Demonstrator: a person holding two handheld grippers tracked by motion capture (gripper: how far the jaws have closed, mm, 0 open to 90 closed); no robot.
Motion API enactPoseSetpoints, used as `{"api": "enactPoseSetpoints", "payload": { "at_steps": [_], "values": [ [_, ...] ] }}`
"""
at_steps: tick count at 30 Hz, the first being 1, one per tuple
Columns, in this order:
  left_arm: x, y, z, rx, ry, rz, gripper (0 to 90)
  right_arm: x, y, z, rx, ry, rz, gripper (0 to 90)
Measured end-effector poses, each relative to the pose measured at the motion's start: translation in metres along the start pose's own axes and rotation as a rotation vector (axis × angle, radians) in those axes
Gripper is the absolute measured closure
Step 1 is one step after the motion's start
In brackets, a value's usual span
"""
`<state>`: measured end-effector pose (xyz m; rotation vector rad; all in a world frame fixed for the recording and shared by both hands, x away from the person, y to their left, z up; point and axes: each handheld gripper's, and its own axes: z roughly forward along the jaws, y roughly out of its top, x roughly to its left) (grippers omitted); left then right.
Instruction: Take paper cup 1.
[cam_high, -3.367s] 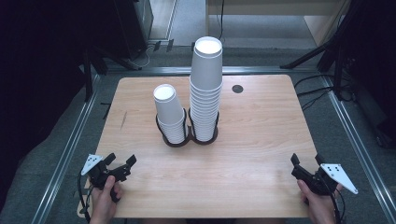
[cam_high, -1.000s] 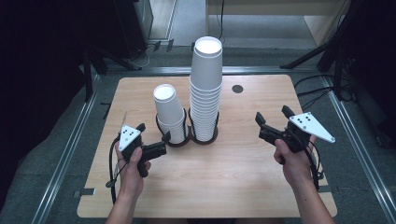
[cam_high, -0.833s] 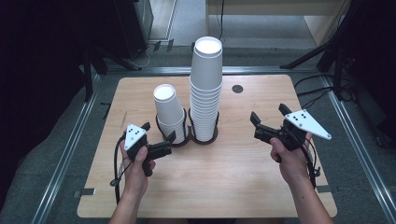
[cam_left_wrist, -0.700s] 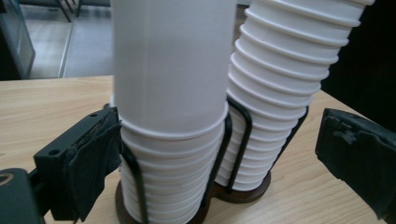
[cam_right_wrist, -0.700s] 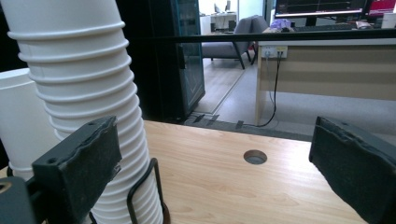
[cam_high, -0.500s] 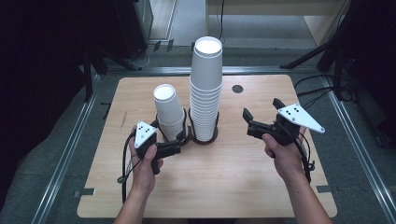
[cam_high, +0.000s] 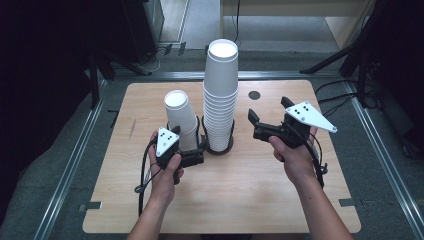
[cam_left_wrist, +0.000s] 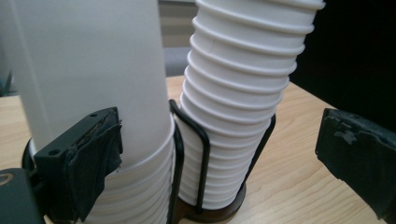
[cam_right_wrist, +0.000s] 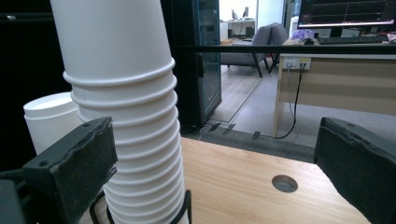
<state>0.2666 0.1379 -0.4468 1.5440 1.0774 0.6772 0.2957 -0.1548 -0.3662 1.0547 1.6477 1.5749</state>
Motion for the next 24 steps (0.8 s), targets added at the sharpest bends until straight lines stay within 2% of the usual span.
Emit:
{"api": "enactPoseSetpoints", "payload": {
  "at_steps": [14,24],
  "values": [
    [-0.015,0.003,0.017,-0.002,0.012,0.036,0.6,0.026,0.022,0.018,-0.018,0.043,-0.035,0.0],
    [-0.026,0.008,0.032,-0.058,0.022,0.049,0.7,0.036,0.035,0.031,-0.018,0.065,-0.036,0.0]
  ]
}}
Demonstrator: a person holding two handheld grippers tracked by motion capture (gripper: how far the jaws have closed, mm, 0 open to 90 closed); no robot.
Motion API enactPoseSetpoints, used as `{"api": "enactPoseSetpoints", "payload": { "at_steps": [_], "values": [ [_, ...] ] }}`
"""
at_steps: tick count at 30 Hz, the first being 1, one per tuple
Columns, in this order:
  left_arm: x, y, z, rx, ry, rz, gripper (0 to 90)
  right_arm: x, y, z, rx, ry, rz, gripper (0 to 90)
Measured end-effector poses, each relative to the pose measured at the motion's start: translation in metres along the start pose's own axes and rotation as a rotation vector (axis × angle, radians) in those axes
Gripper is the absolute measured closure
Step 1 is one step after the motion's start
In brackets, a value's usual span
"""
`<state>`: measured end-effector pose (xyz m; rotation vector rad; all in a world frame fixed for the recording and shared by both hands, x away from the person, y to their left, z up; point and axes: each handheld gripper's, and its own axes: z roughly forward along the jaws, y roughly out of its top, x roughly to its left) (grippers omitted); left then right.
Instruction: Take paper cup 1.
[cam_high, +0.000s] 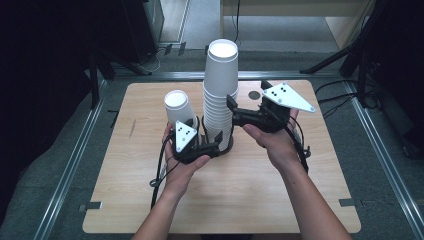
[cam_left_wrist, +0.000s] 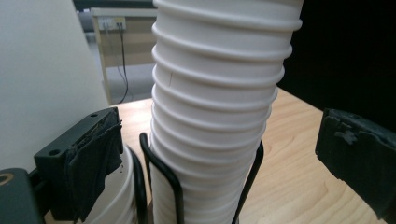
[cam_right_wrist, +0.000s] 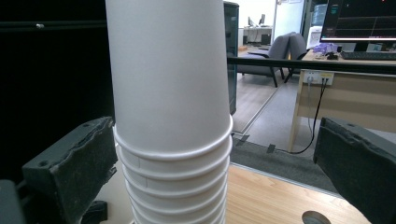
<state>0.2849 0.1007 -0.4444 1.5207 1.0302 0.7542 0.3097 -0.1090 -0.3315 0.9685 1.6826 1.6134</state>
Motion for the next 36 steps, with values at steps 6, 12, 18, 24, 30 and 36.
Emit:
{"api": "enactPoseSetpoints", "payload": {
  "at_steps": [6,12,18,24,30,36],
  "values": [
    [-0.005,0.003,0.009,-0.018,0.011,0.011,0.6,0.004,0.003,0.006,0.006,0.008,-0.007,0.0],
    [-0.01,0.005,0.02,-0.039,0.03,0.015,0.6,0.007,0.005,0.011,0.009,0.017,-0.005,0.0],
    [-0.016,0.006,0.03,-0.065,0.061,0.013,0.6,0.009,0.009,0.016,0.009,0.027,0.001,0.0],
    [-0.021,0.01,0.037,-0.095,0.109,0.033,0.6,0.012,0.01,0.025,0.022,0.033,-0.005,0.0],
    [-0.024,0.013,0.044,-0.092,0.126,0.031,0.6,0.011,0.012,0.034,0.037,0.04,0.01,0.0],
    [-0.025,0.016,0.051,-0.104,0.15,0.027,0.6,0.014,0.014,0.044,0.05,0.045,0.013,0.0]
  ]
}}
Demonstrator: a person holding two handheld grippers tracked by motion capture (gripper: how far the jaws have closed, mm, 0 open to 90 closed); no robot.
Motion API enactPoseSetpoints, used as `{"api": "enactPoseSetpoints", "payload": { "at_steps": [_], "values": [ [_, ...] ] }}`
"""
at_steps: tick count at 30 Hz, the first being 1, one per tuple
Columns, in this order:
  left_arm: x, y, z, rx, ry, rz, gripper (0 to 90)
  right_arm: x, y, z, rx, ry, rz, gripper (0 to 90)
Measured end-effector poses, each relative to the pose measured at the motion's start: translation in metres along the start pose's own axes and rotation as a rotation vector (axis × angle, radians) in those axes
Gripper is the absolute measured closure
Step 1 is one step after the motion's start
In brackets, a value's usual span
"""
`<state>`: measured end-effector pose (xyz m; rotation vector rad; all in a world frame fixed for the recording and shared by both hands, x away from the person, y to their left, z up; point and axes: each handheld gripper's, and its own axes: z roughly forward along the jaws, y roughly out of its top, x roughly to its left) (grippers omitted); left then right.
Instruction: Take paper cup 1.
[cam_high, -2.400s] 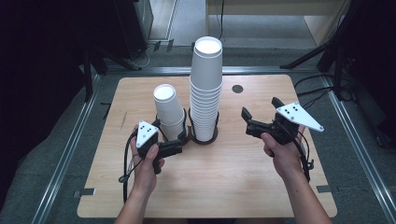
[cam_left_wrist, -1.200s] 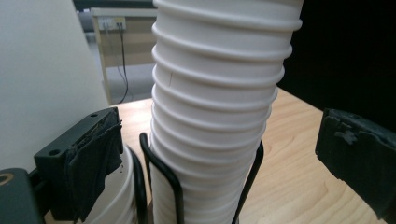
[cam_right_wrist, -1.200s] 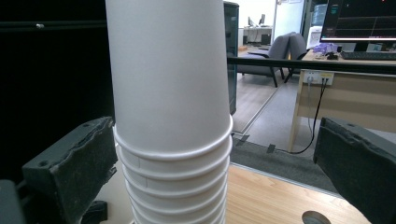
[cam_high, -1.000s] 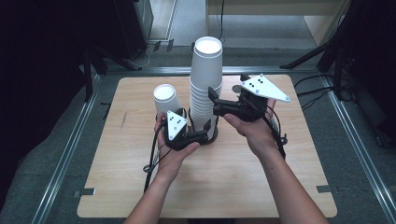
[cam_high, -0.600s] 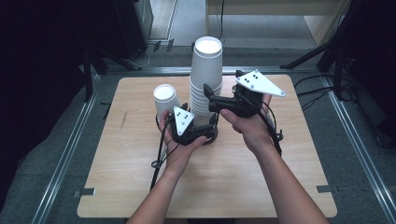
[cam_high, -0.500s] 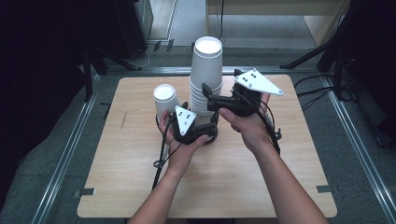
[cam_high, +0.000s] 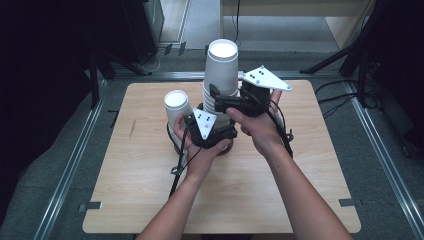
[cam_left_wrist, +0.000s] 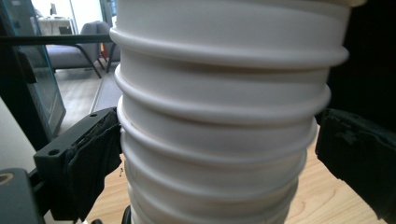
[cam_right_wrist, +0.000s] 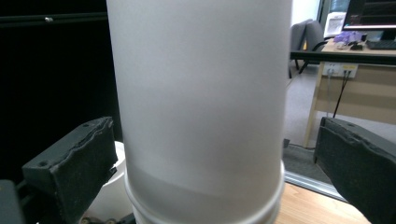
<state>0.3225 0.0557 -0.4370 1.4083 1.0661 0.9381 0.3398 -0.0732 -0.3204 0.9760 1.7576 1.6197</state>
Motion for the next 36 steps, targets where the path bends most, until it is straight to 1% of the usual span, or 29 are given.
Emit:
{"api": "enactPoseSetpoints", "payload": {
  "at_steps": [1,4,6,7,9,11,12,13,14,15,16,17,20,22,24,26,29,33,34,36],
  "values": [
    [0.0,0.0,0.003,0.001,0.001,-0.011,0.6,0.001,0.002,0.003,0.003,0.005,0.014,0.0],
    [0.0,-0.001,0.005,0.002,0.004,-0.011,0.6,0.001,0.004,0.006,0.0,0.005,0.017,0.0],
    [0.0,-0.001,0.006,0.002,0.01,-0.005,0.6,0.001,0.006,0.009,-0.002,0.009,0.032,0.1],
    [0.0,-0.001,0.006,0.001,0.016,-0.001,0.6,0.0,0.008,0.013,0.0,0.019,0.046,2.5],
    [-0.002,-0.001,0.006,-0.009,0.026,0.001,0.6,-0.001,0.009,0.016,0.007,0.024,0.054,4.1],
    [-0.003,-0.001,0.006,-0.012,0.025,0.002,0.6,0.0,0.009,0.017,0.012,0.027,0.061,4.6],
    [-0.003,-0.001,0.005,-0.007,0.027,0.01,0.6,0.0,0.008,0.019,0.016,0.028,0.059,5.2],
    [-0.003,0.0,0.005,-0.014,0.027,0.01,0.6,0.002,0.007,0.022,0.025,0.027,0.048,6.2],
    [-0.003,0.0,0.005,-0.014,0.027,0.01,0.6,0.002,0.007,0.022,0.025,0.027,0.048,6.2],
    [-0.003,0.0,0.005,-0.016,0.027,0.011,0.6,0.003,0.006,0.024,0.033,0.03,0.039,9.3],
    [-0.003,0.0,0.005,-0.016,0.027,0.011,0.6,0.003,0.006,0.024,0.033,0.03,0.039,9.3],
    [-0.003,0.0,0.005,-0.013,0.029,0.017,0.7,0.004,0.006,0.025,0.032,0.021,0.027,11.1],
    [-0.003,-0.001,0.005,-0.009,0.03,0.022,0.7,0.003,0.007,0.025,0.035,0.022,0.019,11.4],
    [-0.003,-0.001,0.006,-0.01,0.031,0.02,0.7,0.004,0.009,0.025,0.037,0.018,-0.005,11.8],
    [-0.003,-0.002,0.007,-0.008,0.032,0.021,0.7,0.004,0.01,0.023,0.026,0.02,-0.004,11.8],
    [-0.003,-0.002,0.006,-0.004,0.032,0.027,0.8,0.004,0.013,0.022,0.014,0.029,0.011,11.6],
    [-0.003,-0.001,0.007,-0.008,0.031,0.021,0.8,0.004,0.017,0.02,0.008,0.032,0.023,11.5],
    [-0.003,-0.001,0.006,-0.009,0.033,0.019,1.8,0.005,0.02,0.019,0.001,0.029,0.009,11.6],
    [-0.003,-0.001,0.006,-0.01,0.032,0.019,1.8,0.005,0.022,0.018,-0.009,0.027,0.001,11.8],
    [-0.003,-0.001,0.007,-0.011,0.031,0.019,1.8,0.006,0.025,0.017,-0.018,0.026,-0.001,12.0]
  ]
}}
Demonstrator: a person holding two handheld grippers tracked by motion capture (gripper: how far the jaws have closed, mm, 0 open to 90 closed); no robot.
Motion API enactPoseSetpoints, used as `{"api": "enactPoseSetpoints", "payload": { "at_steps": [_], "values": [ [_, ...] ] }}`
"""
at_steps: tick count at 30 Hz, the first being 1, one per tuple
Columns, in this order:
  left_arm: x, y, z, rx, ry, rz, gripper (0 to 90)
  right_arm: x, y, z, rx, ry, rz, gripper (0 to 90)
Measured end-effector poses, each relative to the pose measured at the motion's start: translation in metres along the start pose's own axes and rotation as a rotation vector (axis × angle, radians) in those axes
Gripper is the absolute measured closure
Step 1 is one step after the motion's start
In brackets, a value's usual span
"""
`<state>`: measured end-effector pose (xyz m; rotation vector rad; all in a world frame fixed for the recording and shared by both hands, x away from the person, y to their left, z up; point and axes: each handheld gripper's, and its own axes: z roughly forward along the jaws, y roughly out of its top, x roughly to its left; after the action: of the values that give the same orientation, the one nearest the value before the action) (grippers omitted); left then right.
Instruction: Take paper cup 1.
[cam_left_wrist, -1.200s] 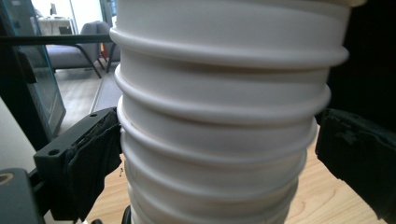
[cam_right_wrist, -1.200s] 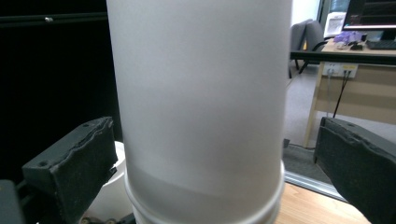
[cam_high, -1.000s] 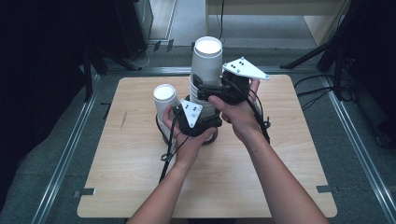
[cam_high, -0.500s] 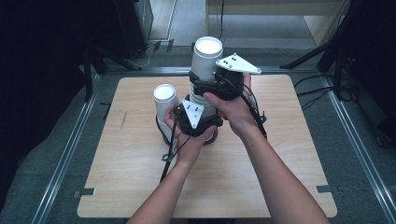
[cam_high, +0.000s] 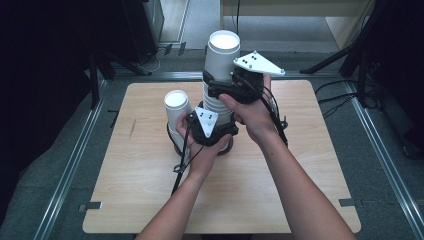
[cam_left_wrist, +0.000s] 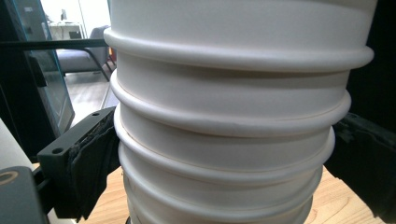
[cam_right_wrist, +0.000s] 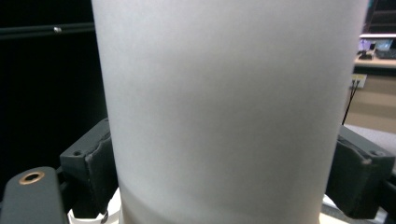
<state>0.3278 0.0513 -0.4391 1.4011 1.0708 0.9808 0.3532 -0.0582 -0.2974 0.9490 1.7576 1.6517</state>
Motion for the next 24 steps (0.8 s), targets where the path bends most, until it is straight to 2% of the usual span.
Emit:
{"api": "enactPoseSetpoints", "payload": {
  "at_steps": [2,3,9,11,16,24],
  "values": [
    [0.0,0.0,0.0,0.0,-0.001,0.0,1.9,0.001,0.003,-0.002,-0.016,-0.007,-0.002,12.7],
    [0.0,0.0,0.0,0.001,-0.001,0.002,1.8,0.002,0.006,-0.003,-0.032,-0.027,-0.017,13.7],
    [0.0,0.0,-0.001,0.001,-0.003,0.002,1.9,0.004,0.013,-0.007,-0.064,-0.04,-0.01,16.0],
    [0.001,0.0,-0.001,0.001,-0.005,0.005,1.9,0.006,0.016,-0.01,-0.073,-0.032,-0.022,17.5],
    [0.001,0.0,-0.001,0.0,-0.005,0.008,1.9,0.008,0.023,-0.014,-0.086,-0.031,-0.018,18.9],
    [0.001,0.0,-0.001,0.001,-0.008,0.01,2.0,0.01,0.036,-0.025,-0.138,-0.03,-0.016,19.0]
  ]
}}
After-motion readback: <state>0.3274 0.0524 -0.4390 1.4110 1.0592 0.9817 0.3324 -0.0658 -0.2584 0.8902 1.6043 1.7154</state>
